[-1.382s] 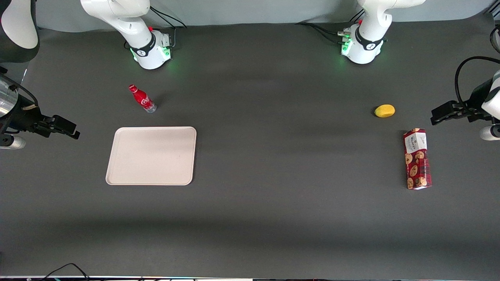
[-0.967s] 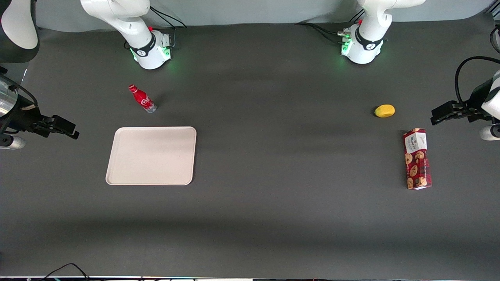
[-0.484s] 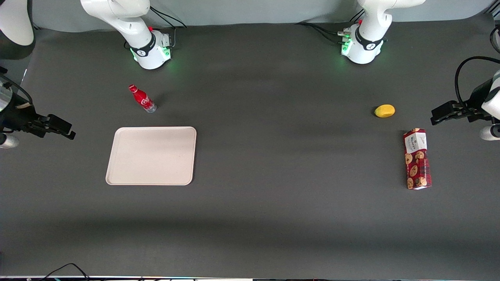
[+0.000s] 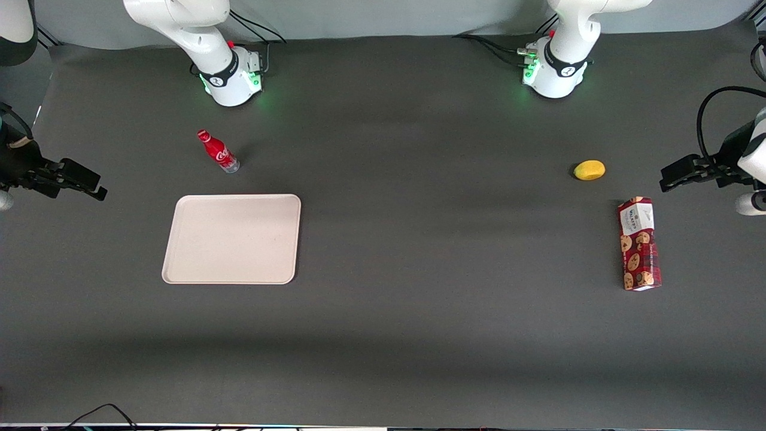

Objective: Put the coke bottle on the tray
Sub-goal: 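Move the open right gripper down over the red Coca-Cola bottle's cap end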

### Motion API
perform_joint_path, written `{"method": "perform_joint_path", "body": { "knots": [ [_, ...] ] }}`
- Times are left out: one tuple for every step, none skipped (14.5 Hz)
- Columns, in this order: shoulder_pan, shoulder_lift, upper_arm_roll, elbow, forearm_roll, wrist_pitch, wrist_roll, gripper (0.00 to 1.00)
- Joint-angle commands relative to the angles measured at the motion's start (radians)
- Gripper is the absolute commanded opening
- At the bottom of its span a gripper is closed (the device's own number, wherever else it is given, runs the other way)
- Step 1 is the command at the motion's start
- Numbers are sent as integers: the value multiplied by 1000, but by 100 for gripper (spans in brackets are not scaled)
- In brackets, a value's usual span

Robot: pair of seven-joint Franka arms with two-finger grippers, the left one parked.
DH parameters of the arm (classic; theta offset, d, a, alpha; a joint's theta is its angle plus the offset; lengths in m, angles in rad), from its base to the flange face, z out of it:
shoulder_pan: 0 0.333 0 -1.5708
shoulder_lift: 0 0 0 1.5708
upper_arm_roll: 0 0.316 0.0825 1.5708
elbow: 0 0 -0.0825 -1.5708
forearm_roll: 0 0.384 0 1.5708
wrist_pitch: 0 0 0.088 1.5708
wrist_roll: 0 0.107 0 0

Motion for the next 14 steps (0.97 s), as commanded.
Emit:
{"method": "perform_joint_path", "body": {
  "knots": [
    [-3,-65,8,-86,-15,1,-8,100],
    [-3,-79,8,-116,-15,7,-6,100],
    [-3,-105,8,-162,-15,24,-3,100],
    [-1,-154,8,-252,-15,80,-3,100],
    [5,-218,8,-362,-15,154,0,100],
    [11,-272,12,-468,-15,206,5,100],
    [17,-316,29,-554,-12,235,6,100],
    [19,-344,34,-618,-4,259,6,100],
    [20,-370,35,-671,-1,277,6,100],
    [29,-399,37,-727,7,297,14,100],
    [57,-435,37,-797,20,332,41,100],
    [63,-473,37,-863,22,372,46,100],
    [65,-498,37,-924,22,404,46,100],
    [65,-511,37,-966,22,436,48,100]
  ]
}}
